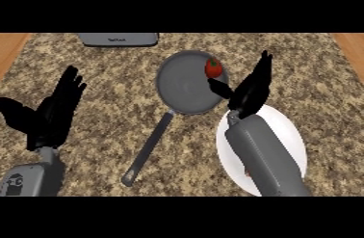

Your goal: Pick the bell pepper from the plate and place it in the pan

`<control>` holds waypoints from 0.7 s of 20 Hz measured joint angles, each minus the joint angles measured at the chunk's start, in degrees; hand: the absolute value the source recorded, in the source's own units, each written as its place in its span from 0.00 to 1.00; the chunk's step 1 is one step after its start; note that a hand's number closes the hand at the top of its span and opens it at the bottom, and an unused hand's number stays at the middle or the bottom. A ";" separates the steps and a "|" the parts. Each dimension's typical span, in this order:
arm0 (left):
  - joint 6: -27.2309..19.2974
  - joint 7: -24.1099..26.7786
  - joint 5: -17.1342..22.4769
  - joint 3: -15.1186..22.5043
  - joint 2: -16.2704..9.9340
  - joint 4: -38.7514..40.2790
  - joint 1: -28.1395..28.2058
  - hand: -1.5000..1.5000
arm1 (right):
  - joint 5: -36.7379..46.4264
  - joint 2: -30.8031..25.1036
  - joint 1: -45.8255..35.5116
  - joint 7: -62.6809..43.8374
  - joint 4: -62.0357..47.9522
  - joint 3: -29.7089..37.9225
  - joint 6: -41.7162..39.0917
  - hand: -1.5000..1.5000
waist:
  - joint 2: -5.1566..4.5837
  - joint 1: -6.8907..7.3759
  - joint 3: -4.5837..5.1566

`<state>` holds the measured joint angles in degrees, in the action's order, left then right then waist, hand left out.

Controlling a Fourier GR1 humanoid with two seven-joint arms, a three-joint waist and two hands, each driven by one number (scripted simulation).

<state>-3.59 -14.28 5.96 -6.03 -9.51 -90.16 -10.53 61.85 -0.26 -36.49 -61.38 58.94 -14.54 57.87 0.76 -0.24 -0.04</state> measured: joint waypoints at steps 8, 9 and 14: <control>-0.33 0.56 -0.41 -0.06 0.28 -1.14 2.13 0.50 | 4.17 0.11 20.70 -1.01 23.93 -13.81 5.84 0.00 | 0.09 -1.17 0.06; -0.39 0.16 -0.40 -0.06 0.20 -1.93 2.40 0.50 | 5.95 0.14 23.72 -1.20 27.10 -15.00 5.89 0.00 | 0.05 -1.17 0.06; 0.02 0.65 -0.30 -0.24 0.20 -1.57 2.12 0.50 | 16.73 0.15 36.67 -3.11 37.06 -21.56 6.62 0.00 | -0.31 -0.80 0.08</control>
